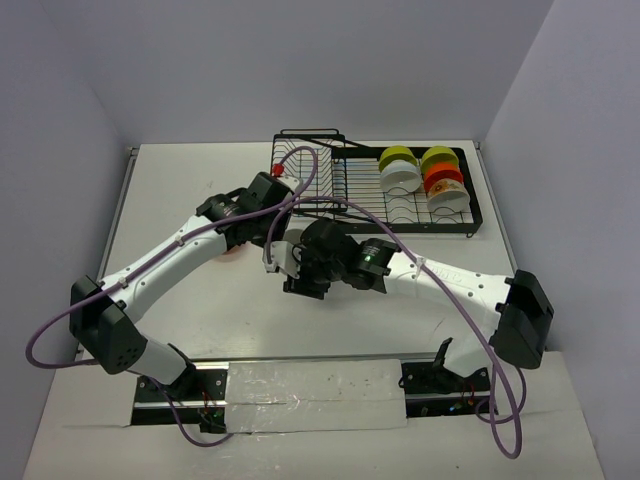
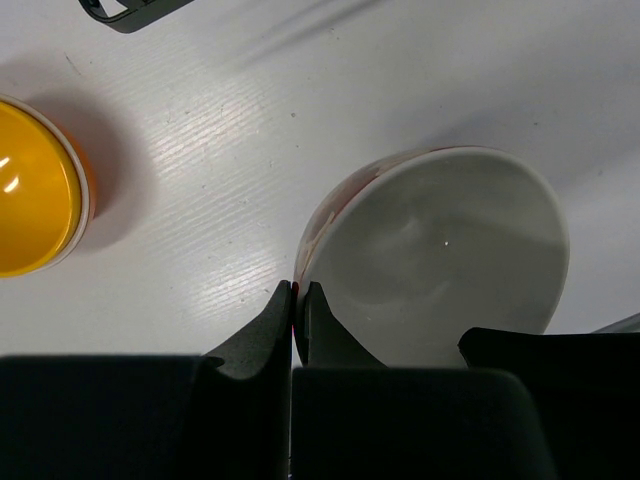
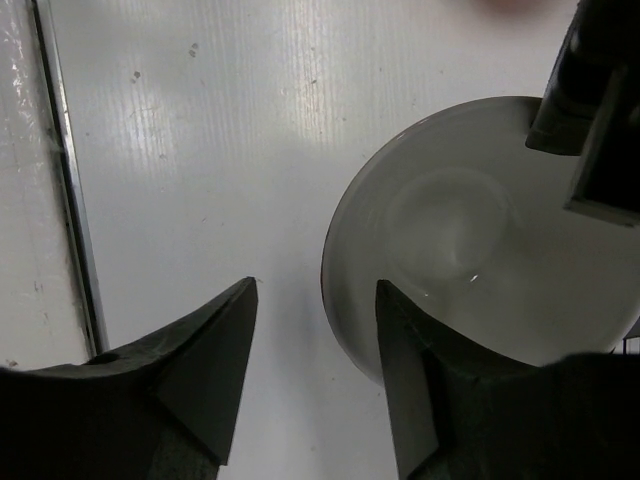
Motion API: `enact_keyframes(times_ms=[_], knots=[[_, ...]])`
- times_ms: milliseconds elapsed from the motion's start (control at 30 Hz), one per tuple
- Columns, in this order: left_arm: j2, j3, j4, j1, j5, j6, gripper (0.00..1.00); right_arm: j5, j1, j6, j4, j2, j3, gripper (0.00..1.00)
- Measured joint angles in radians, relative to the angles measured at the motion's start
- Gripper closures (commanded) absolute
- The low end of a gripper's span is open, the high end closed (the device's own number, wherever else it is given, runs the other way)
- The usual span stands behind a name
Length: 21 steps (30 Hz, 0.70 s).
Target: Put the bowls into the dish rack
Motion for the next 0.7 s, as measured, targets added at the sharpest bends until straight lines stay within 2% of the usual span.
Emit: enact_keyframes(times_ms=[100,333,533,567,700], knots=[[0.0,0.0,-0.006,0.0,0.0,0.006,1.0,0.011,0.008,-0.01,0.0,0.019,0.006,0.51],[-0.002,0.0,-0.014,0.0,0.002,0.014,1.0,0.026,0.021,-0.014,0.006,0.046,0.015,0.63],[-0.006,0.0,-0.033,-0.003,0.009,0.031,1.0,0.028,0.027,-0.019,0.015,0.05,0.021,0.86],[-0.006,0.0,-0.032,-0.003,0.009,0.033,1.0,0.026,0.029,-0.023,0.017,0.05,0.021,0.93],[-0.009,0.0,-0.04,-0.003,0.012,0.047,0.98,0.018,0.039,-0.031,0.023,0.05,0.029,1.0]])
